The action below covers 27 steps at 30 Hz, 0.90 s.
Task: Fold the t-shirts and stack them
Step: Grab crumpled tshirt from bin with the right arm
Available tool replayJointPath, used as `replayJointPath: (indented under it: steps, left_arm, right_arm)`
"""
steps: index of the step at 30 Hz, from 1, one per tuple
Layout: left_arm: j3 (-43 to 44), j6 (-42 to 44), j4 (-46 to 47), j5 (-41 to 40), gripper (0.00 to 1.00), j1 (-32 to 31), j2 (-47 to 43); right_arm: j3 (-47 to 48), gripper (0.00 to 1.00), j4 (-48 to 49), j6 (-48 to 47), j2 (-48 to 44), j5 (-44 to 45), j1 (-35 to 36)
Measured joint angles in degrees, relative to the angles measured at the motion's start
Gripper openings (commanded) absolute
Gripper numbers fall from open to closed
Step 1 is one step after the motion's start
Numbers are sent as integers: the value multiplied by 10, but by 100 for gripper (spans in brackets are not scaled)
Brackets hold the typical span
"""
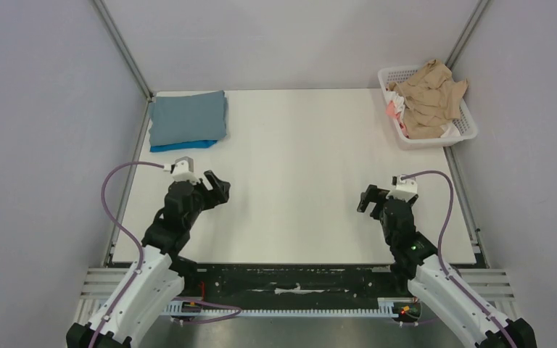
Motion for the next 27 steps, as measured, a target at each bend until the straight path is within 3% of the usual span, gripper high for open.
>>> replayJointPath:
  steps: [4, 9, 14, 16, 27]
  left_arm:
    - [0, 0, 4, 14, 86, 0, 9]
    - [0, 0, 6, 13, 86, 0, 24]
    - [0, 0, 8, 9, 86, 0, 26]
    - [0, 0, 9, 6, 86, 0, 28]
    - [0, 0, 8, -21, 86, 0, 37]
  right_arm:
    - [41, 98, 0, -11, 40, 5, 0]
    - [257, 98, -17, -38, 198, 34, -18]
    - [542, 98, -39, -80, 388, 21, -113]
    - [613, 98, -45, -91, 445, 13, -149]
    - [878, 98, -104, -105, 744, -93, -343]
